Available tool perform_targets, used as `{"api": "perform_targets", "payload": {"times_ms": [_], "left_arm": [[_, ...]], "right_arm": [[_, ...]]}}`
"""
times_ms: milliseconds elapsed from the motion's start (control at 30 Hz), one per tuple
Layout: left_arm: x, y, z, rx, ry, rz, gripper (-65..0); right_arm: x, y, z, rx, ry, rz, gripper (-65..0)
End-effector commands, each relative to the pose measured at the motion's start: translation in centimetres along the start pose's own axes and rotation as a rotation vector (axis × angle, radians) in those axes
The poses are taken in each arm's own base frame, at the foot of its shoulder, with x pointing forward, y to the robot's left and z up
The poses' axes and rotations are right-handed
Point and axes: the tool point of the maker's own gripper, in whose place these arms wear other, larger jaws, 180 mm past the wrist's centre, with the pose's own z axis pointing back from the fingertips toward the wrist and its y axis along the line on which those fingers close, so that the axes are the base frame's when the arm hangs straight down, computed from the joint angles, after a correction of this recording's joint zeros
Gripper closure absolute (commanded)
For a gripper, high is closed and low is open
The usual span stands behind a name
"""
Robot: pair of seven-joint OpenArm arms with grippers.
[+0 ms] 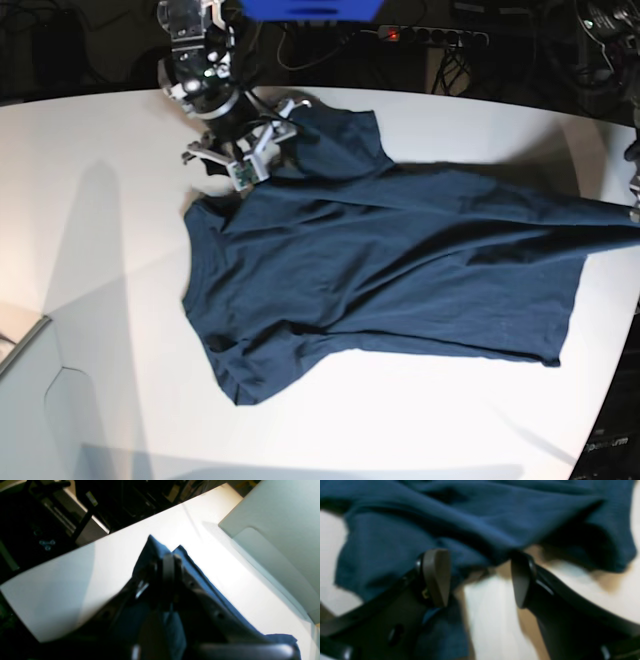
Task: Layout the t-shirt on the table in an organized manner, then fold the t-shirt properly
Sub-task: 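Pull the shirt shoulder with the right gripper away from the left gripper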
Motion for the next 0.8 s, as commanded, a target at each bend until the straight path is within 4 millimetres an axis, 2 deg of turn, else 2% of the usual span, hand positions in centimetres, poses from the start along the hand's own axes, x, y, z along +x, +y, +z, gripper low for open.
{"api": "perform_targets", "payload": {"times_ms": [0, 100, 267, 633, 767], "left_arm": [[1.1, 0.0, -0.1, -0.008, -0.037, -0.011, -0.1], [0.0, 1.0, -0.4, 0.018, -0.008, -0.001, -0.1], [-0.7, 1.9, -0.4, 0.038, 0.011, 0.004, -0.1], [-0.7, 2.1, -0.3, 0.043, 0.011, 0.003, -0.1], [-0.9, 2.0, -0.4, 0.04, 0.019, 0.005, -0.1]], "right_arm": [[1.2, -0.1, 0.1, -0.006, -0.042, -0.008, -38.5], [1.3, 0.3, -0.2, 0.003, -0.042, -0.009, -38.5], [1.2, 2.1, -0.2, 0.046, -0.039, 0.003, -38.5], [-2.5, 3.6, 1.4, 0.065, 0.039, -0.029, -38.4], [-4.6, 4.4, 1.1, 0.089, 0.092, -0.049, -37.9]]}}
